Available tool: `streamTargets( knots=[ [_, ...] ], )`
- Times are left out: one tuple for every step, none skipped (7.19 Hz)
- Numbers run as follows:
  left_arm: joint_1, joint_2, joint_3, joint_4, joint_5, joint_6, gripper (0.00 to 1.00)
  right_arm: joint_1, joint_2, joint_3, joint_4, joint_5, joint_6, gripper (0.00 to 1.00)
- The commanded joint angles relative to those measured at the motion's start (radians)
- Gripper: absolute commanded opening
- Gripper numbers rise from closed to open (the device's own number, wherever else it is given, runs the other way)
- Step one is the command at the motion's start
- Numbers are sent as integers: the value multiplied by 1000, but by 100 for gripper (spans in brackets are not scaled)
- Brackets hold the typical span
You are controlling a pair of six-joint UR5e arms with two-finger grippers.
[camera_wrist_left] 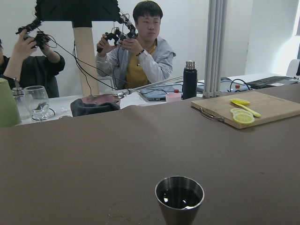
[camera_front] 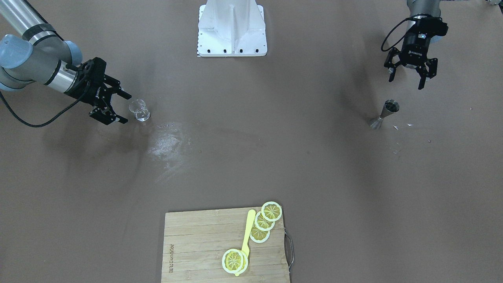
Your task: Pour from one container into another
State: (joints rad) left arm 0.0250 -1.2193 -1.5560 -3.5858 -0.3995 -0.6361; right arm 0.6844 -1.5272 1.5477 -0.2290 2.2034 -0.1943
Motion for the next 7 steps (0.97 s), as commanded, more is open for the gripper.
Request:
streamTargets(
  knots=[
    [33,-29,7,34,37,-4,98,-20,18,-29,2,-10,0,96],
    [35,-57,45,95,39,10,98,-20,24,-37,2,-11,0,95],
    [35,-75,50,107,59,3,98,-20,33,-37,0,-22,0,95],
    [61,-100,60,116,187,-2,98,-22,45,-46,2,-28,1,95],
    [88,-101,44,174,287,-26,98,-26,51,-47,-1,-30,6,92],
    [84,-95,33,233,291,-156,98,-35,52,-46,-1,-31,6,90],
    [81,-89,13,416,304,-332,98,-37,52,-46,-1,-31,7,88]
  ],
)
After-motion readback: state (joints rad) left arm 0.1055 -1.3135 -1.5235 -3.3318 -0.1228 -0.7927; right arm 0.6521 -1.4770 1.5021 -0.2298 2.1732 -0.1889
